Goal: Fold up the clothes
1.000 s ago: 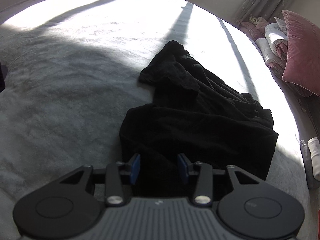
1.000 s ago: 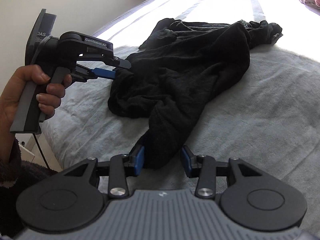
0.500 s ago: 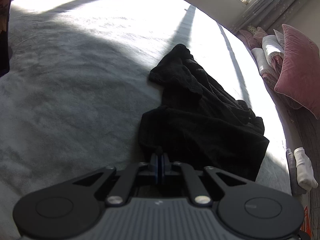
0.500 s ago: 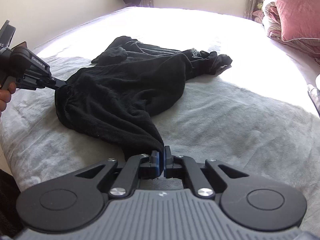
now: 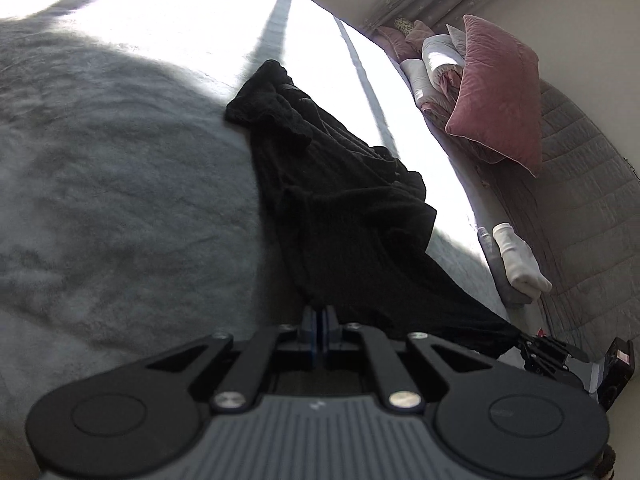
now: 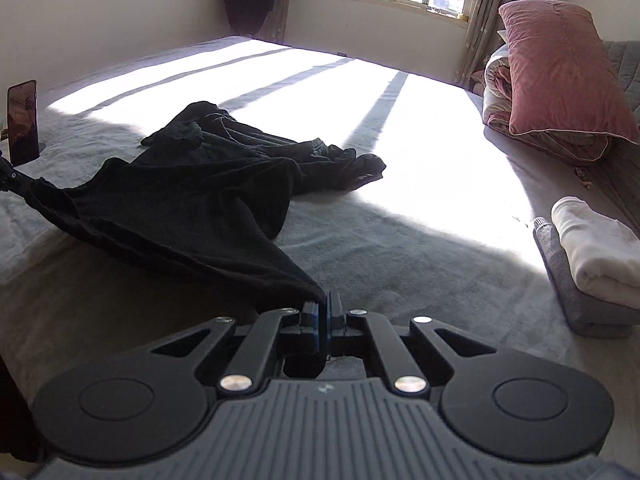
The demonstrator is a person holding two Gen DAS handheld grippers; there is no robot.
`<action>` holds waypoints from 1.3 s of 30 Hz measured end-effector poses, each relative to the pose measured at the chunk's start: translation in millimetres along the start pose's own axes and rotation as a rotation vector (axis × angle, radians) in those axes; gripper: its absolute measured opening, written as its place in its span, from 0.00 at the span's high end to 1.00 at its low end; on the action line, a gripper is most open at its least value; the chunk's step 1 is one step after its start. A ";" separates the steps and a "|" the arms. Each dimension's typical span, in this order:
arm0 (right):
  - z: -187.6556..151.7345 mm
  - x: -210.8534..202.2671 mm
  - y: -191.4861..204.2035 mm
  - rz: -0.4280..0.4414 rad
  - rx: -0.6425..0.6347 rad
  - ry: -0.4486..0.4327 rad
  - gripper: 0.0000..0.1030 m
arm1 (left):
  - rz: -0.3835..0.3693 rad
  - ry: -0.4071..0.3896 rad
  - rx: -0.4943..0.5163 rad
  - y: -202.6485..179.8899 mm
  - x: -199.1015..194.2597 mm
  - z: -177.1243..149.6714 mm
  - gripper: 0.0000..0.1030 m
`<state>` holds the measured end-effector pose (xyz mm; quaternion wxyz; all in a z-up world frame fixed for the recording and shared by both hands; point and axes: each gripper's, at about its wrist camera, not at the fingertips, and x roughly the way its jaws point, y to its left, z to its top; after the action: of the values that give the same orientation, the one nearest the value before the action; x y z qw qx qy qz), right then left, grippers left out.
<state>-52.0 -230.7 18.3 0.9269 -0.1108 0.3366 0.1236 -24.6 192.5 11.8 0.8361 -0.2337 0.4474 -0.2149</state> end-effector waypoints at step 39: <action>-7.9 85.3 -76.8 0.548 0.758 0.209 0.51 | 0.065 -0.051 -0.096 43.6 58.3 33.2 0.55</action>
<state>30.0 -292.4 -33.8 0.7965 0.3158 0.4662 0.2201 39.6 200.8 -35.0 0.8417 -0.2641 0.4431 -0.1598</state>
